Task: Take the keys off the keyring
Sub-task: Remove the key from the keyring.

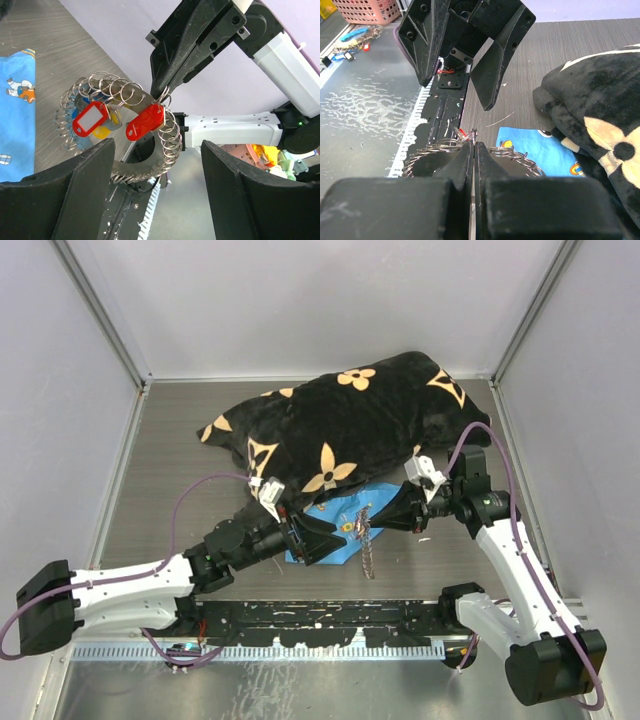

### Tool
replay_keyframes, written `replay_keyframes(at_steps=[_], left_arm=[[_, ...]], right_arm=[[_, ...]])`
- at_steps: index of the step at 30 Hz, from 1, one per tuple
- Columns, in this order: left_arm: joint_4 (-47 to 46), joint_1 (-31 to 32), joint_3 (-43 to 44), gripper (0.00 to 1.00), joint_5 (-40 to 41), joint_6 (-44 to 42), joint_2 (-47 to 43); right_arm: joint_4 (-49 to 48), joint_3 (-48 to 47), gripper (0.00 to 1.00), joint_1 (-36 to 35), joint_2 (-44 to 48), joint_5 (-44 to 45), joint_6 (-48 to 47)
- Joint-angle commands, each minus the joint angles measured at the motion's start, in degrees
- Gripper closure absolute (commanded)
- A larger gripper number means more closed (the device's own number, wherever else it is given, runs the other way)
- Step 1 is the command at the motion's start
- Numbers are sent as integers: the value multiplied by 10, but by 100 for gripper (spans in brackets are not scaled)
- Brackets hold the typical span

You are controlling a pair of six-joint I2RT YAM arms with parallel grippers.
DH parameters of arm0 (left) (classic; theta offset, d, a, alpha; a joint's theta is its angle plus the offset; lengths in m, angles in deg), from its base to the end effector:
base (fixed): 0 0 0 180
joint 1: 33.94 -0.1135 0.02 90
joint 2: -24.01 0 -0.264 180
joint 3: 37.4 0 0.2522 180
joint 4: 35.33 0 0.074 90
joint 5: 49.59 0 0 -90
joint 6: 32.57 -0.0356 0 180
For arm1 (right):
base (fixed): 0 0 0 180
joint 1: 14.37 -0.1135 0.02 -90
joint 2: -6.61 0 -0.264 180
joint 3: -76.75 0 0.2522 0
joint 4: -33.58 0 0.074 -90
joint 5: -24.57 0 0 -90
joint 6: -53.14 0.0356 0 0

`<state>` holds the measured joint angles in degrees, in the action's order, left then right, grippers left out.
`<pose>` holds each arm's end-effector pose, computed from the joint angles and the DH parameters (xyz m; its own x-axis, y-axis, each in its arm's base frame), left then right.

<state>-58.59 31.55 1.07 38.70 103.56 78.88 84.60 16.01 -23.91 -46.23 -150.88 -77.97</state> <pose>0.0898 -0.1995 0.2713 -0.6302 -0.3548 -0.6906 0.6745 0.1903 -0.7133 0.1582 0.0626 0.3060 -0.0274 -0.0575 -0.9980 -0.9938 -0.1064 0.0335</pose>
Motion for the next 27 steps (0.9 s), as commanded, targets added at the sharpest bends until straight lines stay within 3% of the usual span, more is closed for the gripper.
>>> replay_keyframes(at_steps=[1, 6, 12, 20, 27], left_arm=[[-79, -6, -7, 29, 11, 20, 3], [-134, -35, -14, 34, -17, 52, 26], [-190, -77, 23, 47, -103, 70, 98], [-166, -98, 75, 59, -171, 71, 136], [-150, -107, 91, 59, -191, 75, 161]], right_arm=[[-25, -7, 99, 7, 8, -40, 15], [-24, -9, 99, 18, -2, -54, 18], [-10, -17, 99, 33, -22, -73, 16], [27, -33, 99, 44, -46, -73, -17], [46, -40, 99, 49, -53, -73, -30]])
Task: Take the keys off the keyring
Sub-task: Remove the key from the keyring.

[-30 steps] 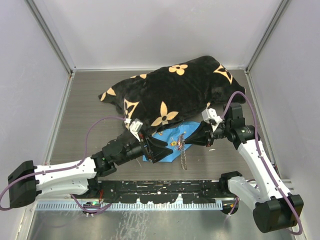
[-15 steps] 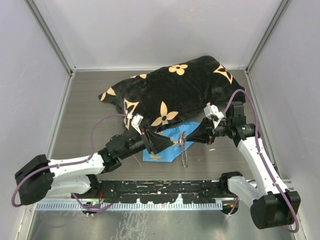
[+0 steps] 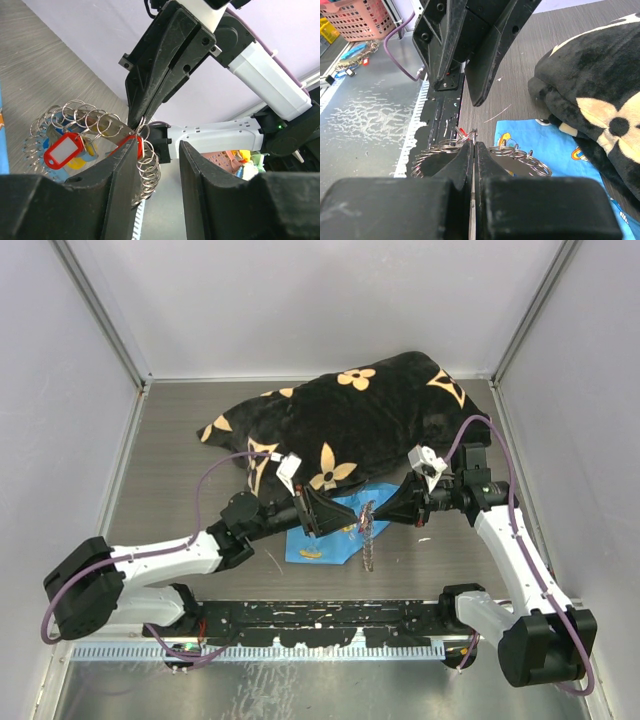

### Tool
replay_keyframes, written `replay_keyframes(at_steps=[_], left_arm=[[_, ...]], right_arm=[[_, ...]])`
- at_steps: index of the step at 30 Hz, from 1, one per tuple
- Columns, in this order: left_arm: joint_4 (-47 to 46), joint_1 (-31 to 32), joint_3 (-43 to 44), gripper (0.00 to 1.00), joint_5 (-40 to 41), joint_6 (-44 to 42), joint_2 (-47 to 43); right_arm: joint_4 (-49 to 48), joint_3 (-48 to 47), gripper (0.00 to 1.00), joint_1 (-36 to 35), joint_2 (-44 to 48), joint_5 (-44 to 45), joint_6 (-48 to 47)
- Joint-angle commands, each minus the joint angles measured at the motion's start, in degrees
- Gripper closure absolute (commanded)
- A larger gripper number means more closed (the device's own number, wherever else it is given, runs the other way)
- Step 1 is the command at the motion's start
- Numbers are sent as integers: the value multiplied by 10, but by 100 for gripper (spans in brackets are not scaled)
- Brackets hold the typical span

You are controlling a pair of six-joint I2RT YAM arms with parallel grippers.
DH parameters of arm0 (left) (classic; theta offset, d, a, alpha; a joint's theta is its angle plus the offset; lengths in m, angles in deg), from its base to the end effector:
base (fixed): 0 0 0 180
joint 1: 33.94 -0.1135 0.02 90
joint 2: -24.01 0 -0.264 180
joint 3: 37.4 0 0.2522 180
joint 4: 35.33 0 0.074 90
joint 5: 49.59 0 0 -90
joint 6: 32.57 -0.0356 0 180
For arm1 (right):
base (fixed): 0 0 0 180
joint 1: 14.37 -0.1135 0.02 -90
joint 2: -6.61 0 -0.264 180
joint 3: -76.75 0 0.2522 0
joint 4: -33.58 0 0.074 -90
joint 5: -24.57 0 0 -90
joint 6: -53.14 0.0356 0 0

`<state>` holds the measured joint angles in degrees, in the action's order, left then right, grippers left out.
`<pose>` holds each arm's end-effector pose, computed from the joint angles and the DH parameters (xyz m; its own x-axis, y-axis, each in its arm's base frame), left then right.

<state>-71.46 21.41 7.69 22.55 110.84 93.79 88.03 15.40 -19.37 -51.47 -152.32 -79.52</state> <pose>0.1409 -0.2231 0.2773 -0.6987 -0.3332 -0.6331 0.6592 0.0442 -0.7507 0.1760 0.0511 0.2928 -0.1450 -0.0496 -0.9882 -0.9880 -0.0464 0.1473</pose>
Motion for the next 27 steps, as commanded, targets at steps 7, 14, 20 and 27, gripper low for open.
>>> replay_keyframes(at_steps=[7, 14, 20, 27], left_arm=[[38, -6, 41, 56, -56, -35, 15], [103, 28, 30, 53, 5, -177, -26], [131, 94, 23, 54, 111, -357, -62], [96, 114, 27, 58, 148, -427, -50]], right_arm=[[15, -34, 99, 8, -2, -58, -18], [17, -34, 99, 10, -4, -58, -17], [19, -34, 99, 10, -7, -58, -18], [19, -33, 99, 11, -7, -58, -19]])
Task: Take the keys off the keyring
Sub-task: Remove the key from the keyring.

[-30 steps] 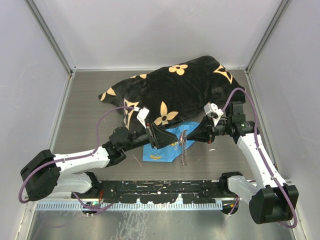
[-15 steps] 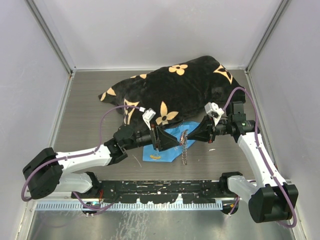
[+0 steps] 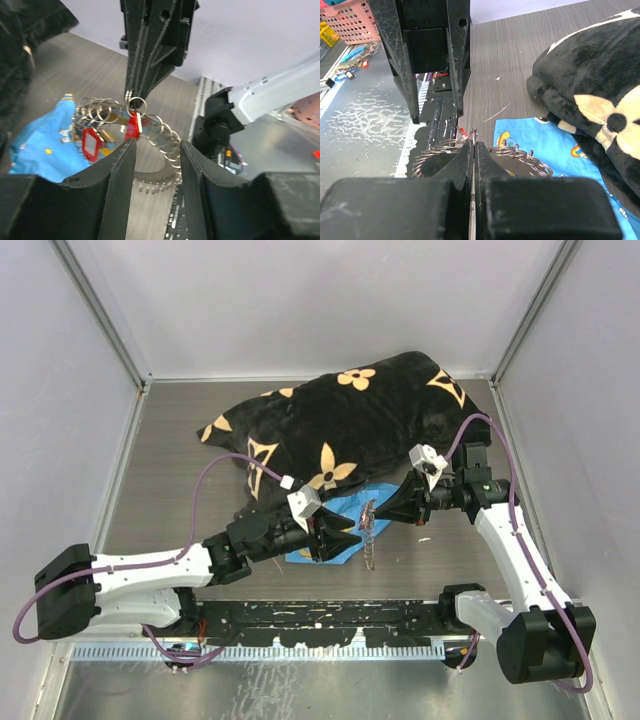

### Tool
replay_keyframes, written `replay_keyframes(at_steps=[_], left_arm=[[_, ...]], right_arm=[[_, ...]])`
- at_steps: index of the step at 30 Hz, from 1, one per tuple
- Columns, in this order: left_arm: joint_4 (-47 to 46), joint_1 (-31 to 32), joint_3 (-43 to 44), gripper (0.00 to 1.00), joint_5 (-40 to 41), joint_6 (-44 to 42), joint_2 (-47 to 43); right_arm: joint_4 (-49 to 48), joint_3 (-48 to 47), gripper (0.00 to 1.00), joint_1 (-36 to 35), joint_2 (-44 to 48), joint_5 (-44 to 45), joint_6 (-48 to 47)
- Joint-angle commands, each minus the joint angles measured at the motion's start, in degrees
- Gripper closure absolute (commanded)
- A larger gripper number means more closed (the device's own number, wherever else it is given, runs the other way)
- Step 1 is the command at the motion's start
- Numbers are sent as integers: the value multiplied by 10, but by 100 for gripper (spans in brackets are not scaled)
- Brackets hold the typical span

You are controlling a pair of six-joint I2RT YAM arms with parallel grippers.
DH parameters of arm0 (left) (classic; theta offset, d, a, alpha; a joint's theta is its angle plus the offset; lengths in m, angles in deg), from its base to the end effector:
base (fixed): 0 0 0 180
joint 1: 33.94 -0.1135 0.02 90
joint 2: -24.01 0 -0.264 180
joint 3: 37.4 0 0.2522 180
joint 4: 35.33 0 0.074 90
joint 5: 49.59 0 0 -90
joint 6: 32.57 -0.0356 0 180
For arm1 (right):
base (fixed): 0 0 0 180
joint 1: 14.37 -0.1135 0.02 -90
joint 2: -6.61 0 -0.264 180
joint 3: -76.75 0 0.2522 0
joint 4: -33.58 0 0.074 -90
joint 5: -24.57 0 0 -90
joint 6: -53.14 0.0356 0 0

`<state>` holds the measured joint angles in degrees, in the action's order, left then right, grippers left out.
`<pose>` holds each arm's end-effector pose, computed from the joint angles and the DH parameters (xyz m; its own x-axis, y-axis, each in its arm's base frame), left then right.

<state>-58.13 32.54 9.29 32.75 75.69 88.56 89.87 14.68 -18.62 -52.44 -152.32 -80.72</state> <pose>0.0976 -0.2361 0.2839 -0.2687 -0.1608 -0.9497 0.9241 0.2352 -0.3013 0.1784 0.0489 0.2923 -0.1609 -0.0497 -0.9857 -0.9861 -0.0341 0.1626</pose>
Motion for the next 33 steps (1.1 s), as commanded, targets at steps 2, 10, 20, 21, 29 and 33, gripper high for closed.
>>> replay_keyframes(at_steps=[2, 10, 20, 21, 29, 33], left_arm=[[-41, 3, 13, 61, 54, -78, 8], [-49, 3, 21, 65, 62, -84, 18], [-68, 3, 30, 64, 59, -78, 38], [-67, 3, 33, 63, 61, -79, 39], [-63, 3, 42, 64, 66, -77, 44], [-61, 3, 44, 67, 66, -76, 48]], right_arm=[[1, -26, 99, 3, 2, -58, -8], [2, -25, 99, 3, 0, -58, -8], [2, -24, 99, 3, 0, -58, -9], [2, -24, 99, 3, -1, -58, -10], [2, -23, 99, 3, -1, -58, -10], [2, -23, 99, 3, -2, -58, -11]])
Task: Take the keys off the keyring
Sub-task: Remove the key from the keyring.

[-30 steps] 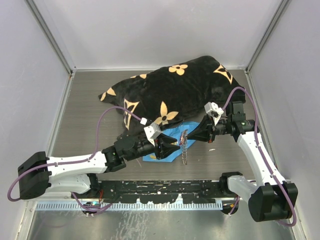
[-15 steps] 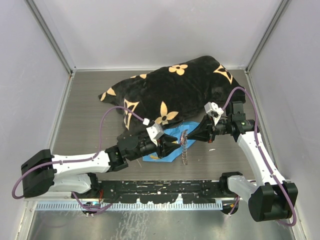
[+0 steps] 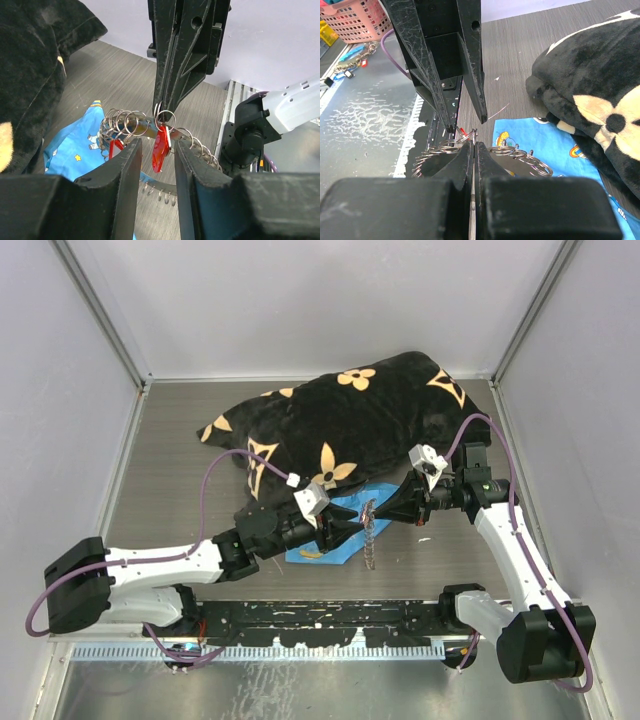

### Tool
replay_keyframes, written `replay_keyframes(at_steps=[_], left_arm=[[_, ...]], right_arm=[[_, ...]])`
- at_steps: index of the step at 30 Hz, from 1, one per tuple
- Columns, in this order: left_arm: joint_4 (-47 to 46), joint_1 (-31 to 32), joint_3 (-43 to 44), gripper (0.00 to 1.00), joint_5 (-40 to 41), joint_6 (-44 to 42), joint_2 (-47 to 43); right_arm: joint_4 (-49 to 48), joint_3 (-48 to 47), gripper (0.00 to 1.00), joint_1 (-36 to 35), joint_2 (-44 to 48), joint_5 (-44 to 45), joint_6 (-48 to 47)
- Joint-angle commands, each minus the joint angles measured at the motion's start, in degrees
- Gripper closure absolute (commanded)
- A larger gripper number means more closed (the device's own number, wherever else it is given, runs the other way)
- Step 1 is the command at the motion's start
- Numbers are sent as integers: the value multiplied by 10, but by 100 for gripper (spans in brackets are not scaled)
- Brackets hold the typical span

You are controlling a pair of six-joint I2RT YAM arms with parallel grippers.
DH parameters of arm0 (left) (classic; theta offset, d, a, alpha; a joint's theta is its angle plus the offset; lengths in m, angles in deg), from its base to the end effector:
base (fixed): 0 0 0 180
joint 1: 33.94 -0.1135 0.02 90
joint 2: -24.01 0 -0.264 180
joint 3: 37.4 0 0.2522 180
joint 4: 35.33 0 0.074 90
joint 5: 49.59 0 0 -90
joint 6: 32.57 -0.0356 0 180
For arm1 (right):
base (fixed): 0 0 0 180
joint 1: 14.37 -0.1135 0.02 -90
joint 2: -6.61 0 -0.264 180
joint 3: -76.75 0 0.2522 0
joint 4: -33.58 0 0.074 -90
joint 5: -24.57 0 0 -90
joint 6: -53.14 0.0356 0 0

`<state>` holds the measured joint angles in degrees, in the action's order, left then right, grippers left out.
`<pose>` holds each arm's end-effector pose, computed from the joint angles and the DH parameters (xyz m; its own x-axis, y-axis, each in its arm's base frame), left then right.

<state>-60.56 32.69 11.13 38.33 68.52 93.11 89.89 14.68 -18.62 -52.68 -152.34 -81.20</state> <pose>0.1064 -0.2494 0.2804 -0.1476 -0.1430 -0.9786 0.9205 0.3421 -0.1888 0.1791 0.0490 0.2917 -0.1571 -0.0495 -0.9863 -0.9867 -0.0347 0.1589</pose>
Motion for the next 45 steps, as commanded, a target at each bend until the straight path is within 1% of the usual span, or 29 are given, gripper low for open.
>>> replay_keyframes(at_steps=[1, 11, 15, 38, 41, 45], left_arm=[[-37, 2, 26, 67, 10, -3, 3], [-27, 2, 38, 68, 6, 1, 12], [-20, 2, 42, 70, 8, 0, 13], [-3, 2, 44, 71, 13, -1, 18], [-3, 2, 44, 75, 13, 0, 19], [-3, 2, 45, 84, 12, 1, 19]], right_arm=[[2, -23, 99, 2, 1, -58, -6], [3, -25, 99, 2, 1, -58, -7], [5, -25, 99, 2, 1, -58, -9], [7, -25, 99, 1, 0, -58, -11], [7, -25, 99, 1, 0, -58, -11], [8, -25, 99, 1, 0, -58, -11]])
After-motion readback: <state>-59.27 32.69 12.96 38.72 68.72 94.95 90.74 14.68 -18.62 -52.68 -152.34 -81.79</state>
